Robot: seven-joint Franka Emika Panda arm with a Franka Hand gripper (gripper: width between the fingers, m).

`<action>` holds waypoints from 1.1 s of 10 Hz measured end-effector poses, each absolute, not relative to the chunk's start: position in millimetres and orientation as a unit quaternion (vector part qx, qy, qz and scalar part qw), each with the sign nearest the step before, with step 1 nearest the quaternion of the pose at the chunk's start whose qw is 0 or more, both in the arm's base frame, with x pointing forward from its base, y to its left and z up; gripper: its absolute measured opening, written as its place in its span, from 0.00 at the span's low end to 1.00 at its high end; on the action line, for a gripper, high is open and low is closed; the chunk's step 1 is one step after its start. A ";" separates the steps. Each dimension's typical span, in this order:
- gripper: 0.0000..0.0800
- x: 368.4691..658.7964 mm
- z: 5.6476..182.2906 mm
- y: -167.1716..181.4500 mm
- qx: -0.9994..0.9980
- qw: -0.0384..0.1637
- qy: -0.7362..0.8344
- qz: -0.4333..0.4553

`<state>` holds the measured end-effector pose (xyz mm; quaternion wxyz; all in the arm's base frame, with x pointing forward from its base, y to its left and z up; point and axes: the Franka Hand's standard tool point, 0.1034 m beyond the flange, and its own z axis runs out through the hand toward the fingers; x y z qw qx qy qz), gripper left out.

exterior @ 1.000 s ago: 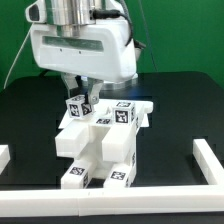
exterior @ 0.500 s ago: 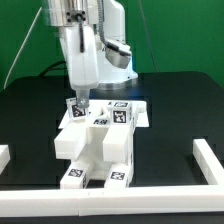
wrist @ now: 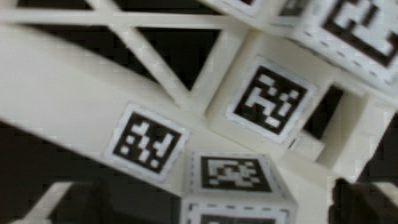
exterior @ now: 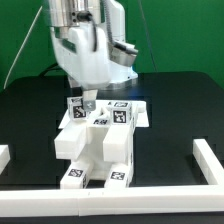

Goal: Assemble chair

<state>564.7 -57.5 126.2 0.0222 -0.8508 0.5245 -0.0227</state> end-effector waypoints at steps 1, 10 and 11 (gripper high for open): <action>0.80 564.4 129.4 -56.9 -0.899 0.023 0.437 -0.026; 0.81 560.5 125.8 -67.2 -0.999 -0.005 -0.021 -0.041; 0.75 560.5 125.8 -66.6 -0.999 -0.005 -0.003 -0.041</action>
Offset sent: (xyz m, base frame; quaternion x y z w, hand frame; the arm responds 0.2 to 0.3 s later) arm 0.0000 0.0000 0.0000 0.0000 0.0000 -0.1296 0.9916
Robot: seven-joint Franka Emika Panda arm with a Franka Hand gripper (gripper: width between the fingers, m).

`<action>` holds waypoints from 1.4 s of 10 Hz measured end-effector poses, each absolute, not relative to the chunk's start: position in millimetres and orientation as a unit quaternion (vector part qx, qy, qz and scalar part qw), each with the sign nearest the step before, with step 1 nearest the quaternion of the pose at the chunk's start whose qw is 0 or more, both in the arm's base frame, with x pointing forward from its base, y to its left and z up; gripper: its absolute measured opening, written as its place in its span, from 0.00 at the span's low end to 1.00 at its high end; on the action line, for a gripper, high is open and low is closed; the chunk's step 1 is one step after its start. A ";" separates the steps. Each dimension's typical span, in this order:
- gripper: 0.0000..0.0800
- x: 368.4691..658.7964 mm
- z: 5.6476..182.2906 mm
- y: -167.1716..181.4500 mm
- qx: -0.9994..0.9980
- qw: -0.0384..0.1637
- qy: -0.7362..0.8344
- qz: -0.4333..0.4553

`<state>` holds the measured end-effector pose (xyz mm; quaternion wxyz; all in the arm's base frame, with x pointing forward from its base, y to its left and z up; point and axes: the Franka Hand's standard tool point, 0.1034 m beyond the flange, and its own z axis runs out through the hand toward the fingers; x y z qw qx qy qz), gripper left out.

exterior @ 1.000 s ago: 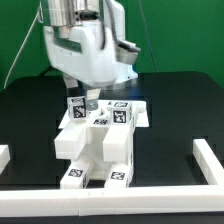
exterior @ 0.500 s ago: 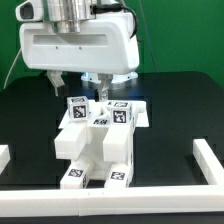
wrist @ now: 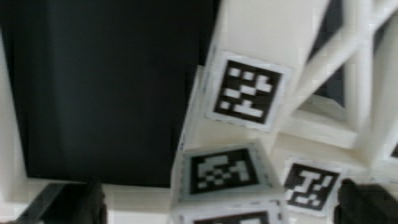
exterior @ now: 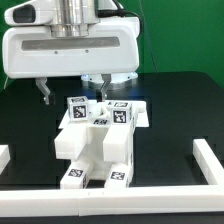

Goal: Assemble chair

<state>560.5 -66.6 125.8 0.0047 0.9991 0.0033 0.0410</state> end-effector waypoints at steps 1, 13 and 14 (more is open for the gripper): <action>0.75 560.4 125.8 -67.1 0.999 0.005 -0.002 0.041; 0.36 567.0 125.0 -61.0 0.890 -0.014 -0.453 0.037; 0.36 570.4 124.8 -59.5 0.859 -0.015 -0.510 0.035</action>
Offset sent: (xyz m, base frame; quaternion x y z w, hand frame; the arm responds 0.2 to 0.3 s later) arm 0.0000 0.0000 0.0000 0.0000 0.0000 0.1938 0.9810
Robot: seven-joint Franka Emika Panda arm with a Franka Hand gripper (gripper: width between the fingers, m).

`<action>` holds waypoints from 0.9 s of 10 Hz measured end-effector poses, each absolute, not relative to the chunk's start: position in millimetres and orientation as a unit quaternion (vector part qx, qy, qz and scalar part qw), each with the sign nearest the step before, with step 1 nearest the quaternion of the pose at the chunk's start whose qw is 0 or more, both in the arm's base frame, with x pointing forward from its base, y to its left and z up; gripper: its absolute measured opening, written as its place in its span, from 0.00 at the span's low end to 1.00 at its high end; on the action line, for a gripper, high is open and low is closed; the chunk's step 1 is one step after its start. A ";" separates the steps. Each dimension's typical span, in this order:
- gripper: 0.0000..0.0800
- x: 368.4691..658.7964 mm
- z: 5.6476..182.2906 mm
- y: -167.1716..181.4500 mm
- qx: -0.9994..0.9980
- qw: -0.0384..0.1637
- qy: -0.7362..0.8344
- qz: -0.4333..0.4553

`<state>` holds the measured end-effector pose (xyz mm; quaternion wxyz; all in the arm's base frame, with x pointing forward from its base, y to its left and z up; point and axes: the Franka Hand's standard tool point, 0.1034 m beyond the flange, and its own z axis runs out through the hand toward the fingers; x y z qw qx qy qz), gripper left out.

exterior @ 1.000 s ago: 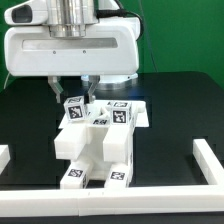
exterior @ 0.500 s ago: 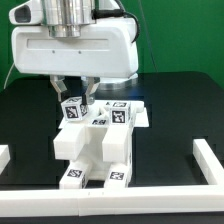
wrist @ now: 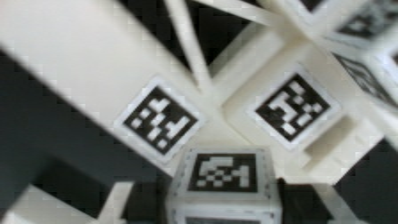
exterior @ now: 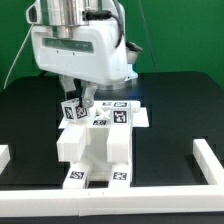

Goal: Assemble chair

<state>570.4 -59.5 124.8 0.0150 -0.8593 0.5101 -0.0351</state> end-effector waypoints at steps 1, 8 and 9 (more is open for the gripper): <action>0.36 573.8 125.0 -60.3 -0.826 0.018 0.563 -0.033; 0.60 577.6 124.3 -56.4 -0.732 0.031 0.680 -0.027; 0.76 576.6 124.2 -56.5 -0.786 0.028 0.617 -0.030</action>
Offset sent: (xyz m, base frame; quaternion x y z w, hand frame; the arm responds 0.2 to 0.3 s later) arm 0.0098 0.0070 -0.0026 0.0301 -0.0100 0.3302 0.9434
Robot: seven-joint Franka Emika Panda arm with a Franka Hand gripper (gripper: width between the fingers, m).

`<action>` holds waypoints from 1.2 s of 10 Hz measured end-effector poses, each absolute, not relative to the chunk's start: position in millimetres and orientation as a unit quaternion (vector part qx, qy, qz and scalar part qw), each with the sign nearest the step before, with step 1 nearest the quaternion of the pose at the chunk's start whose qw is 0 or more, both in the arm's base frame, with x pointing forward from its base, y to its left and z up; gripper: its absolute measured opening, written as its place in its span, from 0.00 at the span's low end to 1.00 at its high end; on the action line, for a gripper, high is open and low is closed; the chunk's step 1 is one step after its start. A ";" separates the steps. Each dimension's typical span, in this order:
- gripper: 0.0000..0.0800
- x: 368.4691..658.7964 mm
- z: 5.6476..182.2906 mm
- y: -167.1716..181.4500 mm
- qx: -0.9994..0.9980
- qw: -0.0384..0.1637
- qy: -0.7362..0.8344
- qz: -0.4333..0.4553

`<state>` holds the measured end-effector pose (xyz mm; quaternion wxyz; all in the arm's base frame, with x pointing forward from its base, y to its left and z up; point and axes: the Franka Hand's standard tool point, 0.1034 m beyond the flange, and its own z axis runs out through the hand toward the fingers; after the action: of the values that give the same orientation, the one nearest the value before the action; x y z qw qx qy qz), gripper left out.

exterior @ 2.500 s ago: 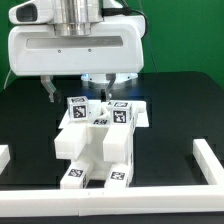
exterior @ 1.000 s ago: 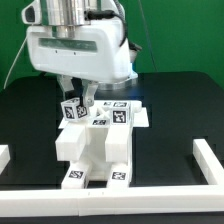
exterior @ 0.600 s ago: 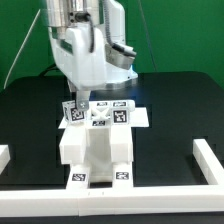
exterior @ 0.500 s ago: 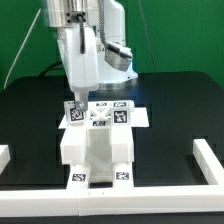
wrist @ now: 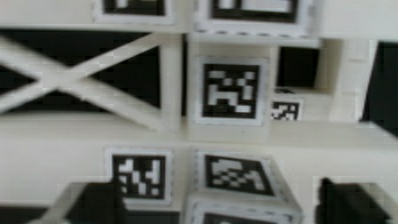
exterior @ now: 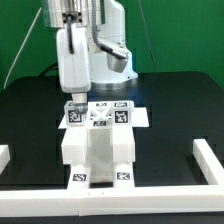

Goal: Assemble chair

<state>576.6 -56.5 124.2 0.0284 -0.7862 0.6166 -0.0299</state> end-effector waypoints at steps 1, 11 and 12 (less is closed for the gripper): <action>0.76 577.4 124.7 -55.1 -0.830 0.027 0.556 -0.035; 0.81 581.2 123.7 -62.3 -0.988 -0.007 0.144 -0.056; 0.65 581.2 123.7 -62.4 -0.988 -0.007 0.143 -0.056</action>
Offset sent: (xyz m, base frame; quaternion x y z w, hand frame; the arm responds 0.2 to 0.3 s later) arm -0.0165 -0.0003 -0.0028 0.0171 -0.0135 -0.3145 0.9490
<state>581.2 -62.4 123.7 -0.0069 -0.9881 0.1434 -0.0559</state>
